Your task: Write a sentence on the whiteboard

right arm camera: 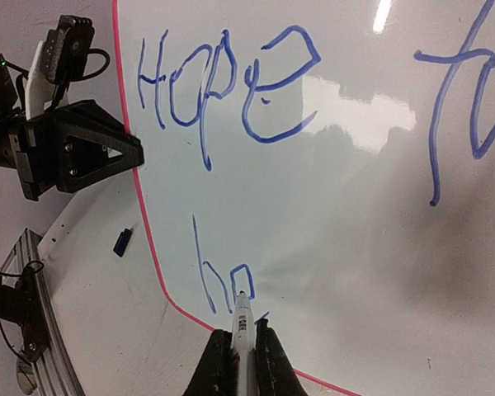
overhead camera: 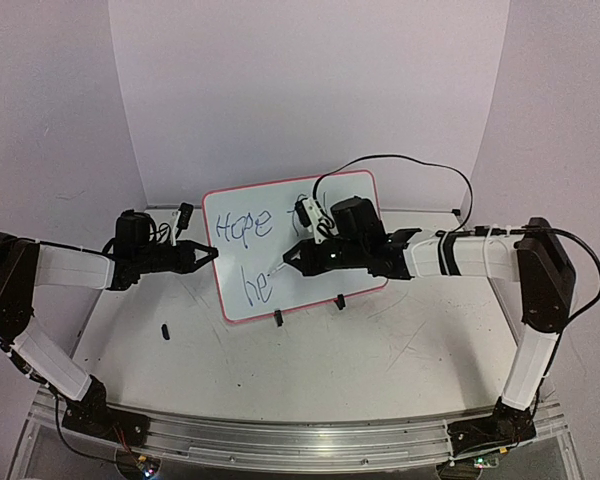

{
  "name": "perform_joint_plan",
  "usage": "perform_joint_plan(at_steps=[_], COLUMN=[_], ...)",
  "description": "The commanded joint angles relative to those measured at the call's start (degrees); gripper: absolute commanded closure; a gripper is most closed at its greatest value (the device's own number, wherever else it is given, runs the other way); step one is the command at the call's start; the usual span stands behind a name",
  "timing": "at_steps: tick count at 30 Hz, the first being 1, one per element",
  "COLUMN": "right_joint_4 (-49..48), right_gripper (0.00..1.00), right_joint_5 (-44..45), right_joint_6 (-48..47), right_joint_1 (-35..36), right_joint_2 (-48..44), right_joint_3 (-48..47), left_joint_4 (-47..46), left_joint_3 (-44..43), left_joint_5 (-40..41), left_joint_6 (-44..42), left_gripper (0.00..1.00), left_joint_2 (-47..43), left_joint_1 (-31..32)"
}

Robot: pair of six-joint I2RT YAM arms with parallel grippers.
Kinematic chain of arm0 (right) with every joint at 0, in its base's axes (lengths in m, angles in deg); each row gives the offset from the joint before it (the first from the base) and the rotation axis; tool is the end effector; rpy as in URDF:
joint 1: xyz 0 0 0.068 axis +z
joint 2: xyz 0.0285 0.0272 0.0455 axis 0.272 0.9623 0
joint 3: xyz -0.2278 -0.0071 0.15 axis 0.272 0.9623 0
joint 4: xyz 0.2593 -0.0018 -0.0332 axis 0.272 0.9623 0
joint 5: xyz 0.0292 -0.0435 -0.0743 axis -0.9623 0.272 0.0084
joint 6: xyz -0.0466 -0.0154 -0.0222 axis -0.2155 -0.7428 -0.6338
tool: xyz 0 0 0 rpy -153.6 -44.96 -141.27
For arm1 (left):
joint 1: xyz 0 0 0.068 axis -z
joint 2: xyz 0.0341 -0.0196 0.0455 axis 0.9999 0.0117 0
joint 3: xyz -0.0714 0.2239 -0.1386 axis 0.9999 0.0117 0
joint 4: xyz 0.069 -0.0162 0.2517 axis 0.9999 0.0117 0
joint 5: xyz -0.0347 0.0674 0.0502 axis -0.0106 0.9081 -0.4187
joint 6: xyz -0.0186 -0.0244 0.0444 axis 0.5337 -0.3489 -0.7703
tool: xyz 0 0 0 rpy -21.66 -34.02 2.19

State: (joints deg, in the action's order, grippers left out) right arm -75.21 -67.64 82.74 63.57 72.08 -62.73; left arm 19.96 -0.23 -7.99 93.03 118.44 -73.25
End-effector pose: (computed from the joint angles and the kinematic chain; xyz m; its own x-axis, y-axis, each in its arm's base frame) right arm 0.2848 0.3294 0.2481 -0.5318 -0.1614 -0.8313 -0.7627 0.5178 0.3874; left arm 0.2933 -0.1084 0.2029 -0.5750 -0.0461 -0.8168 0.6492 0.5818 -0.4899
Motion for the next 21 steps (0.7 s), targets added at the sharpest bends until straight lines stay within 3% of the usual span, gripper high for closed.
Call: perform_joint_plan(at_steps=[1,21], right_joint_4=[-2.04,-0.64], right_gripper=[1.00,1.00], right_joint_5=[0.75,1.16], right_joint_6=[-0.93,-0.77], right_joint_1=[-1.67,-2.59], right_joint_2=[-1.99,0.30], right_joint_3=[0.39,-0.63], left_joint_4=[2.11,2.20], left_joint_3=[-2.05,-2.34], left_joint_5=[8.28,8.09], left_joint_6=[-3.53,-3.44], left_gripper=[1.00,1.00], left_joint_2=[1.14,1.49], left_joint_1=[0.28,0.32])
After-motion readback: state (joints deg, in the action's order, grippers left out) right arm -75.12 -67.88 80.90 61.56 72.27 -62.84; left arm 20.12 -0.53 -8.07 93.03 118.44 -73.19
